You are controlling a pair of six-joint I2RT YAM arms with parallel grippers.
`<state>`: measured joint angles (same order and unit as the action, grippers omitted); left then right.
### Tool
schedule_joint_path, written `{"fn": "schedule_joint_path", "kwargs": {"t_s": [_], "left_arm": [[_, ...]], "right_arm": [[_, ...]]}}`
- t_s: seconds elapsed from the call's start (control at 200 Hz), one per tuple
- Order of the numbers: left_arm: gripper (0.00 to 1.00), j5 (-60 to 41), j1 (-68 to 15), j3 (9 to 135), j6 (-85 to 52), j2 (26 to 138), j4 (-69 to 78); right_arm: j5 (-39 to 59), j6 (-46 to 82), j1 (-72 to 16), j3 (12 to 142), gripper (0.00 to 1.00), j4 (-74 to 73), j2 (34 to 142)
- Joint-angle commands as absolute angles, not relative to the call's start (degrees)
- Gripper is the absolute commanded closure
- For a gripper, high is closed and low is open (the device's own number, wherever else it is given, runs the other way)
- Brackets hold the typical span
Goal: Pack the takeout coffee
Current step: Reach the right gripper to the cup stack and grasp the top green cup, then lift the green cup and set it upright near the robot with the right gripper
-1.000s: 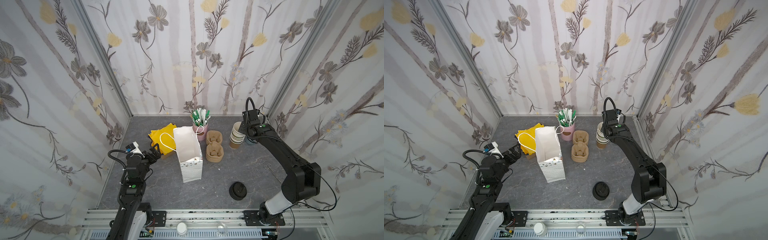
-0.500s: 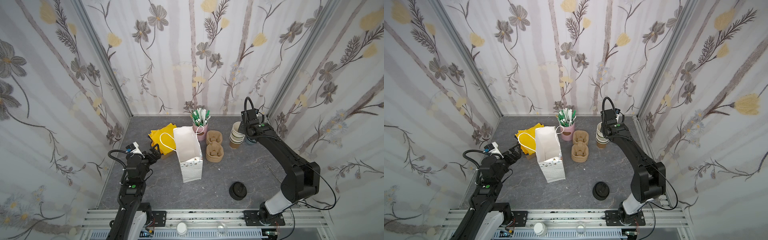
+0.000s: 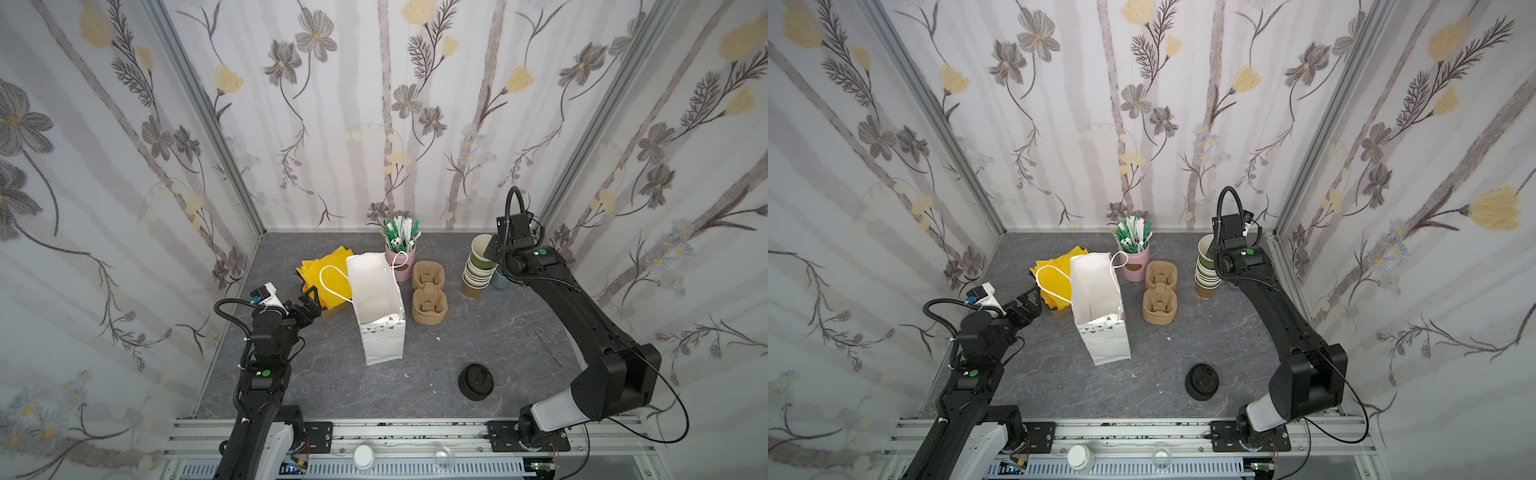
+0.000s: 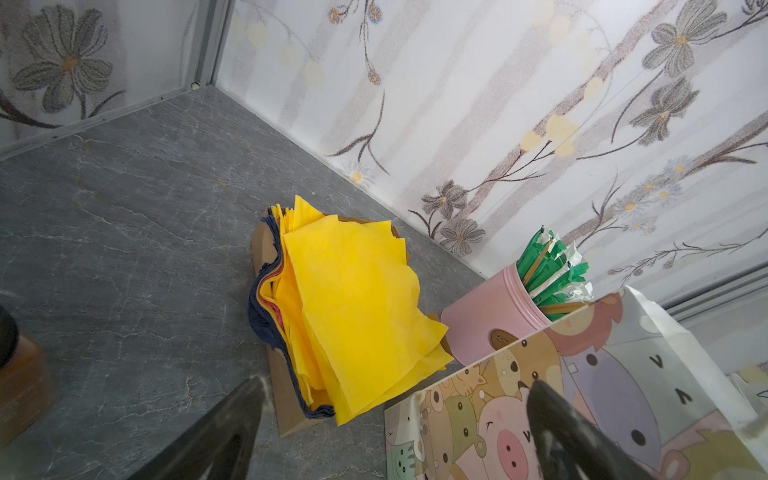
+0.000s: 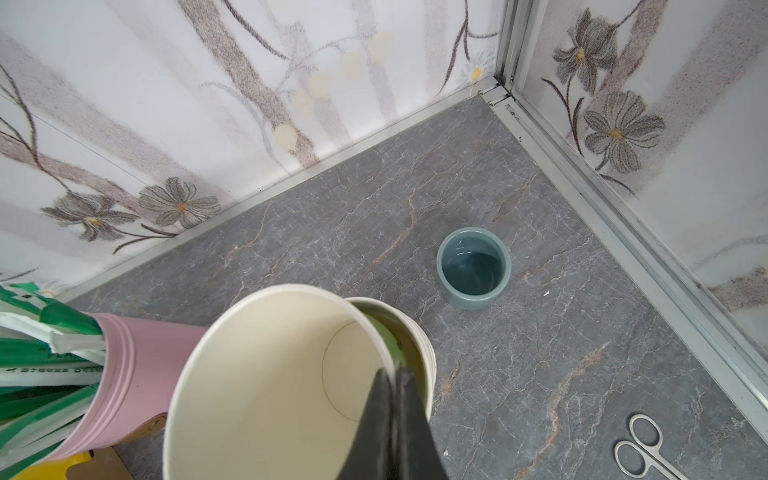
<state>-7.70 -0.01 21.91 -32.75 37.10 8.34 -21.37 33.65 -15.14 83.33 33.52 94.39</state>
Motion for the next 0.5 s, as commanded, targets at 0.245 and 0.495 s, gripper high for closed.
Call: {"fn": "schedule_joint_path", "kwargs": {"t_s": [0.245,0.495], "left_arm": [[0.00,-10.9,0.1,24.8,-33.7,38.7,6.3],[0.00,-13.5,-0.4,24.4,-35.0,37.5,3.6]], "right_arm": [[-16.0,31.5,-15.4,84.1,1.00,29.1,82.0],[-15.3,26.6,-23.6,76.5,1.00,34.6,69.9]]}}
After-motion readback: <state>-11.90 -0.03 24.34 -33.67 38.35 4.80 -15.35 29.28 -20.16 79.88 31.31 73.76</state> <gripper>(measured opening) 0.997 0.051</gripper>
